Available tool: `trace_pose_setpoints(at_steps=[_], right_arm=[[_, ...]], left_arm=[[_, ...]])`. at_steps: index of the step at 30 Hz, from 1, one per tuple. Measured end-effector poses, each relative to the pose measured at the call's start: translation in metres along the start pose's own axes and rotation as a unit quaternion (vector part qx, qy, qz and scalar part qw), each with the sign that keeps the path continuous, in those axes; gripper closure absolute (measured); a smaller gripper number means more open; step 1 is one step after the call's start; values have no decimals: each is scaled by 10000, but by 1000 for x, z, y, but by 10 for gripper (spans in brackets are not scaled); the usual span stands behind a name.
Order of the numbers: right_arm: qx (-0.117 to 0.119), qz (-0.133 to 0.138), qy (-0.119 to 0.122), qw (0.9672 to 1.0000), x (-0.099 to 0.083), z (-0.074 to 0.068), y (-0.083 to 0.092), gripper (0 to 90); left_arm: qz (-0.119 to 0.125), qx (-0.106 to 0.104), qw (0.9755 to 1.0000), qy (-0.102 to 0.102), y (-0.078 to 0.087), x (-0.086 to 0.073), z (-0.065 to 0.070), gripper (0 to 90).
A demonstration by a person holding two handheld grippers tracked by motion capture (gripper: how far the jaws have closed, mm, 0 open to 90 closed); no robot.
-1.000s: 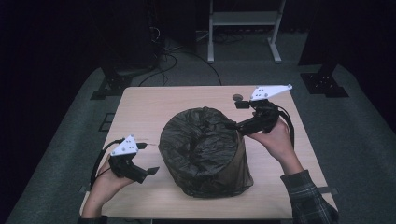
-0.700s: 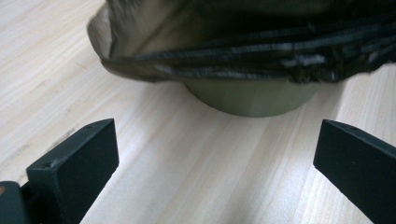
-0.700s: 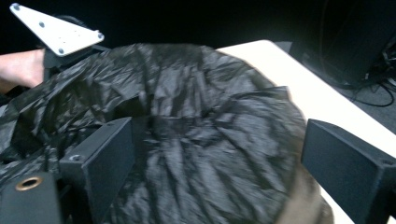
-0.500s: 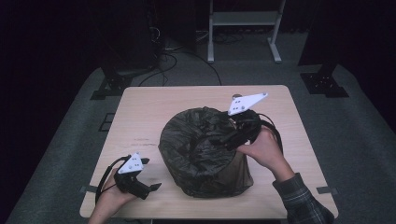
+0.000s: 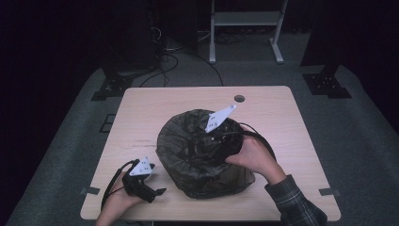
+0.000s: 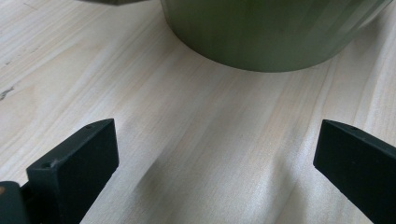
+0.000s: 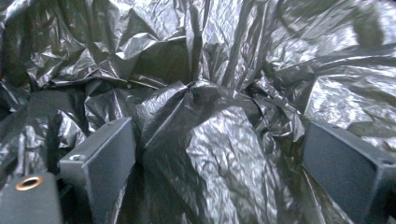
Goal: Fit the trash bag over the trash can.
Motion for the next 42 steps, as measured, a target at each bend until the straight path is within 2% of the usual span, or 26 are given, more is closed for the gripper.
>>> trace_pose_setpoints(at_steps=[1, 4, 5, 6, 9, 12, 16, 17, 19, 22, 23, 25, 26, 27, 29, 30, 33, 34, 37, 38, 41, 42], right_arm=[[90, -89, -56, 9999, 0, 1, -2, 97], [164, -269, -84, 9995, 1, 1, -4, 120], [284, -421, -68, 9987, 2, 1, -5, 128], [314, -690, -50, 9971, 4, 0, -9, 127], [321, -793, -18, 9963, 5, 0, -10, 127], [306, -553, -65, 9980, 4, 1, -8, 125], [298, -448, -134, 9985, 5, 1, -4, 117], [311, -311, -185, 9989, 7, 2, 2, 117], [304, -205, -247, 9990, 8, 4, 9, 117], [217, -71, -227, 9995, 11, 6, 16, 117], [165, 115, -211, 9996, 16, 6, 22, 117], [131, 309, -201, 9992, 24, 5, 25, 117], [131, 309, -201, 9992, 24, 5, 25, 117], [128, 468, -187, 9986, 33, 4, 26, 117], [92, 529, -166, 9984, 38, 4, 25, 117], [-5, 615, -148, 9980, 46, 3, 22, 117], [-58, 658, -194, 9976, 53, 3, 16, 117], [-96, 660, -206, 9976, 60, 4, 8, 117], [-121, 593, -287, 9978, 66, 7, -6, 117], [-121, 593, -287, 9978, 66, 7, -6, 117], [-114, 426, -414, 9982, 70, 10, -24, 118], [-114, 426, -414, 9982, 70, 10, -24, 118]], left_arm=[[-49, 6, 10000, -6, -1, -1, -1, 0], [-63, 1, 10000, 24, -3, -3, -2, 0], [-91, 14, 10000, 29, -4, -4, -3, 0], [-109, 40, 9999, 24, -5, -6, -3, 0], [-135, 56, 9999, 9, -6, -7, -3, 0], [-111, 10, 9999, 58, -7, -11, -4, 0], [-98, -19, 9999, 57, -7, -12, -5, 0], [-80, -30, 9999, 69, -7, -12, -6, 0], [-31, -34, 10000, 68, -7, -13, -6, 0], [-26, -35, 10000, 61, -7, -13, -6, 0], [-17, -29, 10000, 71, -7, -13, -6, 0], [-18, -27, 10000, 72, -7, -13, -6, 0], [-18, -27, 10000, 72, -7, -13, -6, 0], [-15, -24, 10000, 75, -7, -13, -6, 0], [-14, -21, 10000, 74, -7, -13, -6, 0], [-13, -21, 10000, 75, -7, -13, -6, 0], [-15, -25, 10000, 75, -7, -13, -6, 0], [-13, -22, 10000, 75, -7, -13, -6, 0], [-13, -21, 10000, 75, -7, -13, -6, 0], [-12, -20, 10000, 75, -7, -13, -6, 0], [-15, -23, 10000, 76, -7, -13, -6, 0], [-15, -23, 10000, 76, -7, -13, -6, 0]])
Point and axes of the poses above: each handheld gripper's, and its own axes: y roughly backward along the jaws, x roughly out of its top, z roughly to its right, the point moved 2 cm from there along -y, roughly forward along the jaws, and after that the axes turned 1 degree about -x, right-handed, at the moved point
